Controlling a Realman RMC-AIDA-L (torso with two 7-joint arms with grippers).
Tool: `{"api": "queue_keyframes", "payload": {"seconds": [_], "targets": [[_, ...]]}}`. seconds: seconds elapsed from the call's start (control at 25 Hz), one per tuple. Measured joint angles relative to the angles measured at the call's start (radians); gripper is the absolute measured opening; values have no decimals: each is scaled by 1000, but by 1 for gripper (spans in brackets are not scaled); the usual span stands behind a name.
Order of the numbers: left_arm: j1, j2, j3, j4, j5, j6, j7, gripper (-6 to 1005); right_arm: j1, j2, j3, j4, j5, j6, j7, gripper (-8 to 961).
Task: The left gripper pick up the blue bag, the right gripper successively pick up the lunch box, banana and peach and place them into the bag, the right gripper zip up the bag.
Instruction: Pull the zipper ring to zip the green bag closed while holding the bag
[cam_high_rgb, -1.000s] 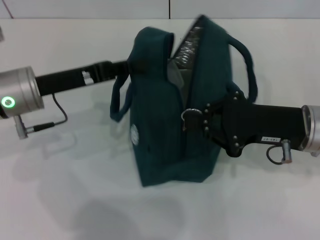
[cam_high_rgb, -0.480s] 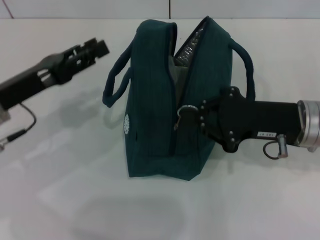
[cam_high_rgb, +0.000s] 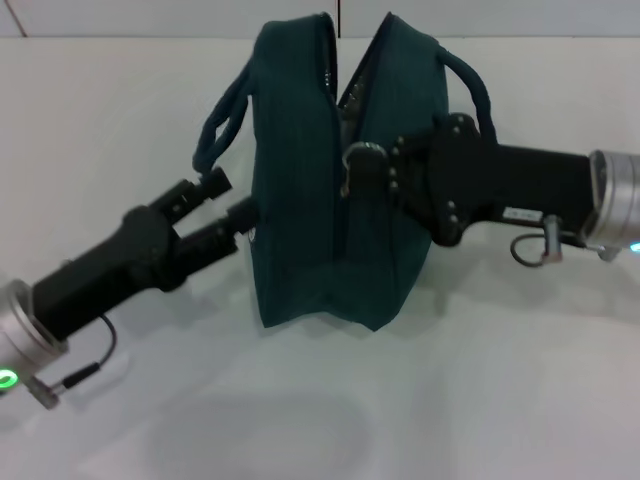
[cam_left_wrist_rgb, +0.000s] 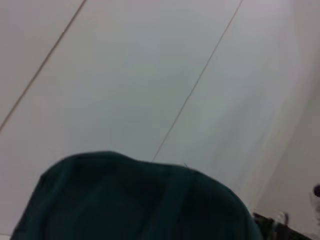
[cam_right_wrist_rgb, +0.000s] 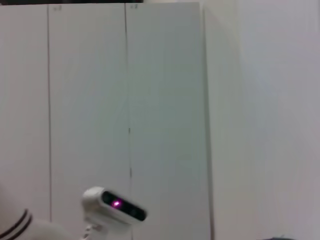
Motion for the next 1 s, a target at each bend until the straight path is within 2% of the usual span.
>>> {"api": "queue_keyframes", "payload": {"seconds": [0.08, 0.32, 0.36, 0.52, 0.96, 1.0], "targets": [[-9, -1, 0, -39, 0, -4, 27, 855, 16, 1, -3, 5, 1, 22, 2, 9], [-56, -6, -1, -121, -9, -59, 71, 884, 54, 4, -11, 41, 7, 41, -1, 10], [-88, -8, -1, -156, -7, -104, 75, 884, 60, 4, -12, 50, 7, 41, -1, 10], [-119, -9, 16, -183, -2, -128, 82, 882, 68, 5, -14, 66, 11, 41, -2, 10], [-118, -7, 38, -184, -1, -167, 94, 857, 64, 0, -9, 62, 31, 41, -6, 11], [-118, -8, 38, -184, -2, -167, 96, 819, 66, 0, -9, 63, 31, 41, -8, 11]]}}
